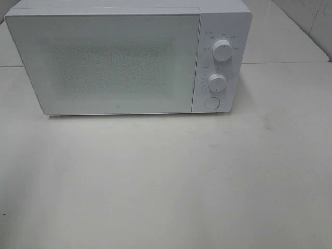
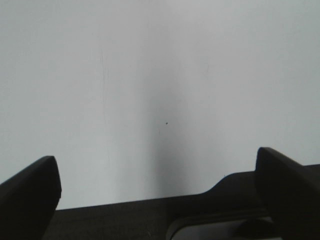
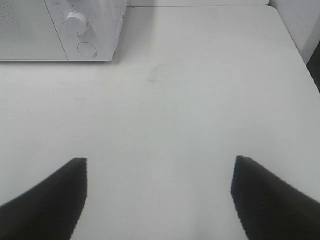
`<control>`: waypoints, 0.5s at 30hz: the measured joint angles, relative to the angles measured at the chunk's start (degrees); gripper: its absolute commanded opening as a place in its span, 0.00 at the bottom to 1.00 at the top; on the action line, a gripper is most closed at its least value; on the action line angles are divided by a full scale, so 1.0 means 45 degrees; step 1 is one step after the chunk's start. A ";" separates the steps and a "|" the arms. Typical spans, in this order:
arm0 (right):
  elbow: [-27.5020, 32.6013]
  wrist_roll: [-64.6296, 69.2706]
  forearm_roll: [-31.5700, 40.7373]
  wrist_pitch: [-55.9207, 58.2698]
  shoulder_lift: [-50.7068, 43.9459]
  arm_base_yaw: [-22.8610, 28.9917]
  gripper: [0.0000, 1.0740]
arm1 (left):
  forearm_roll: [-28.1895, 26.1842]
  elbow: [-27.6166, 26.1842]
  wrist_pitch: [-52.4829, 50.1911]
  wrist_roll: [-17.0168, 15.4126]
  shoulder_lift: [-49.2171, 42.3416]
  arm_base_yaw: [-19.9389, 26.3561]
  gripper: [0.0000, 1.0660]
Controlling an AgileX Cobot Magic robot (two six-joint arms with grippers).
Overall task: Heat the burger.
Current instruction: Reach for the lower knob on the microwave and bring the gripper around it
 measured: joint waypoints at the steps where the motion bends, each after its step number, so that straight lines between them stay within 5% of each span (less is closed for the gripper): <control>1: 0.0000 0.0000 0.0000 0.0000 0.0000 0.0000 0.71 | 0.0000 0.0000 0.0000 0.0000 0.0000 0.0000 0.95; 15: 0.0000 0.0000 0.0000 0.0000 0.0000 0.0000 0.71 | 0.0509 0.0955 -0.0586 0.0025 -0.4113 0.0000 0.95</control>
